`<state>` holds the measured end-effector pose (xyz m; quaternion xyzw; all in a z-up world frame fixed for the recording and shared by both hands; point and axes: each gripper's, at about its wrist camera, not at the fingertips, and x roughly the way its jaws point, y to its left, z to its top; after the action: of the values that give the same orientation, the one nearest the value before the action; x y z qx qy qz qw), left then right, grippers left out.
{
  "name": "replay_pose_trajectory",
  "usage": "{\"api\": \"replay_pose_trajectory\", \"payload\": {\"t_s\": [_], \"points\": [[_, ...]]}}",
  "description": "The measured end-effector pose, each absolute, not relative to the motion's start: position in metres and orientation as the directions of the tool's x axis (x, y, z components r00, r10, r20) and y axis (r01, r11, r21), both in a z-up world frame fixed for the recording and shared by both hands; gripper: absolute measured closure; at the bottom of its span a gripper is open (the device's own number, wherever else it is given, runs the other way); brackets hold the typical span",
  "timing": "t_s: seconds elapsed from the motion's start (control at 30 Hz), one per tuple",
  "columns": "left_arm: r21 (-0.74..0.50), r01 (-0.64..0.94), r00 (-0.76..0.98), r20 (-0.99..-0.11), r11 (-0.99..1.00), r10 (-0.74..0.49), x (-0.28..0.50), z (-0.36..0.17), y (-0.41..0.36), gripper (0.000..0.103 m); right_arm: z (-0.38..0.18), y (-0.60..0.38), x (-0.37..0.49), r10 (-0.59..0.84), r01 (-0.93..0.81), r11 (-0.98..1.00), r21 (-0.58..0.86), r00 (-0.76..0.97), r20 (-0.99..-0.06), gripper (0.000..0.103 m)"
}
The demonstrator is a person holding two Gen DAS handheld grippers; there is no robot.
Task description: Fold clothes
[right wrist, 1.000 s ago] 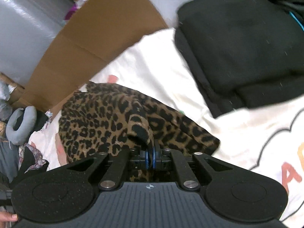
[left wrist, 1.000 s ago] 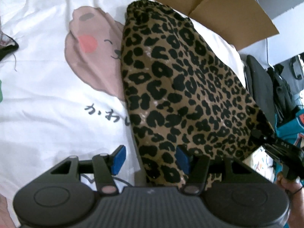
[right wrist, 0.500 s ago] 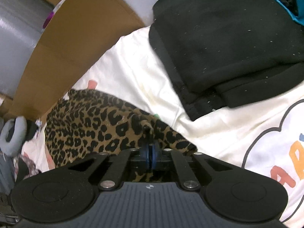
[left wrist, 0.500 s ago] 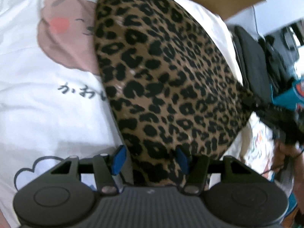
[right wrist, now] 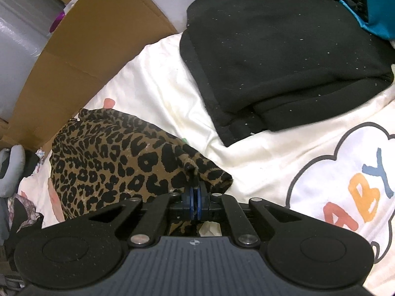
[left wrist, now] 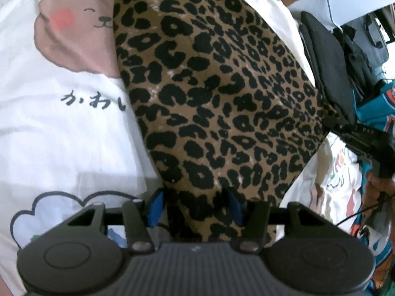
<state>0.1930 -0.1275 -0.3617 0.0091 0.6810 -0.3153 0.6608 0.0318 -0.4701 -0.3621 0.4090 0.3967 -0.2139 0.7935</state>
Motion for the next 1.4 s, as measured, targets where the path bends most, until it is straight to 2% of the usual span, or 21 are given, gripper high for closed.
{"api": "replay_pose_trajectory", "payload": {"t_s": [0.17,0.23,0.3,0.57,0.6,0.67,0.73,0.83,1.03,1.1,1.13,1.4], "points": [[-0.412,0.432,-0.146,-0.910,0.802,-0.389,0.194,-0.366,-0.126,0.049,-0.368,-0.470,0.031,-0.031,0.699,0.560,0.445,0.554,-0.832,0.102],[-0.406,0.435,-0.136,-0.912,0.804,-0.387,0.197,-0.357,-0.123,0.049,-0.368,-0.468,0.034,-0.043,0.700,0.576,0.422,0.541,-0.840,0.101],[-0.399,0.437,-0.126,-0.915,0.806,-0.384,0.201,-0.349,-0.121,0.054,-0.367,-0.467,0.035,-0.048,0.707,0.576,0.411,0.532,-0.846,0.100],[-0.369,0.444,-0.064,-0.922,0.817,-0.382,0.213,-0.298,-0.107,0.054,-0.327,-0.468,0.020,-0.026,0.693,0.577,0.432,0.545,-0.838,0.096],[-0.366,0.443,-0.054,-0.922,0.818,-0.384,0.215,-0.288,-0.105,0.054,-0.317,-0.467,0.018,-0.023,0.683,0.588,0.433,0.549,-0.835,0.094],[-0.365,0.432,-0.036,-0.921,0.825,-0.388,0.219,-0.267,-0.101,0.052,-0.298,-0.464,0.015,-0.022,0.667,0.608,0.430,0.556,-0.831,0.074],[-0.371,0.416,-0.025,-0.917,0.830,-0.398,0.222,-0.246,-0.094,0.050,-0.276,-0.460,0.011,-0.041,0.658,0.632,0.409,0.556,-0.830,0.064],[-0.363,0.408,-0.004,-0.918,0.838,-0.396,0.225,-0.215,-0.087,0.046,-0.248,-0.453,0.009,-0.056,0.643,0.673,0.367,0.538,-0.841,0.064],[-0.329,0.400,0.055,-0.923,0.855,-0.381,0.232,-0.156,-0.072,0.045,-0.199,-0.441,0.005,-0.023,0.587,0.719,0.373,0.556,-0.831,0.060],[-0.319,0.404,0.076,-0.922,0.857,-0.379,0.233,-0.140,-0.071,0.041,-0.188,-0.439,0.010,-0.003,0.556,0.739,0.380,0.566,-0.824,0.057],[-0.311,0.405,0.083,-0.924,0.860,-0.373,0.235,-0.133,-0.071,0.041,-0.183,-0.439,0.012,0.008,0.540,0.750,0.383,0.571,-0.821,0.052],[-0.265,0.385,0.120,-0.936,0.884,-0.332,0.272,-0.119,-0.095,0.042,-0.177,-0.444,0.047,0.088,0.335,0.879,0.339,0.586,-0.806,0.051]]}}
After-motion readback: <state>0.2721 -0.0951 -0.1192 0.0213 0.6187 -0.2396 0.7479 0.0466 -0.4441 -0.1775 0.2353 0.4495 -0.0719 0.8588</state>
